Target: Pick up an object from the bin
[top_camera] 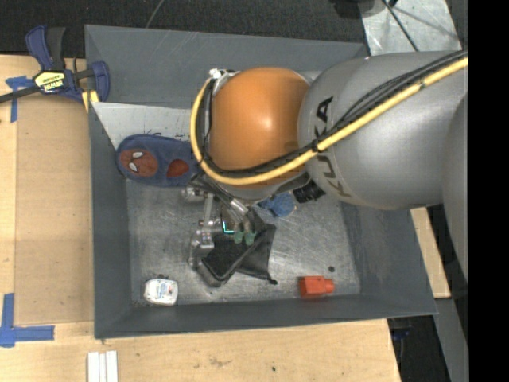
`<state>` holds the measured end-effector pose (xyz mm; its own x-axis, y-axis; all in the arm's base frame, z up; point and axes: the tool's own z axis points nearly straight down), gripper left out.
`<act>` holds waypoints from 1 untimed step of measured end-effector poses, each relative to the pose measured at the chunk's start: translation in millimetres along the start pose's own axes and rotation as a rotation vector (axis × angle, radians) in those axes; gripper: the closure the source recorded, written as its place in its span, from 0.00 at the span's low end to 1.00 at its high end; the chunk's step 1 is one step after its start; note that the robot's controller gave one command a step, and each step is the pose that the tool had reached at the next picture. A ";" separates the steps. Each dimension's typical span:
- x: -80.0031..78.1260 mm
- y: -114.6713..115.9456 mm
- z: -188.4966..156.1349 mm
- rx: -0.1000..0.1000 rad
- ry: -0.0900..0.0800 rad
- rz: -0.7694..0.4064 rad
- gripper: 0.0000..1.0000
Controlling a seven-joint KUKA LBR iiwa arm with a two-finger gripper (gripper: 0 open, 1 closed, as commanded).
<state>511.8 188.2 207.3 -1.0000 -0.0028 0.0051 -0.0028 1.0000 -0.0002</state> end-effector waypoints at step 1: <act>8.5 -51.7 70.9 0.004 0.001 -0.028 0.00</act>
Offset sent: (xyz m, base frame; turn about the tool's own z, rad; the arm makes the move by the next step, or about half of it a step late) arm -0.0076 -0.0479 -0.0668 -0.0311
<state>503.1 136.5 136.5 -0.9995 -0.0306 0.0065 -0.0307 0.9995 -0.0038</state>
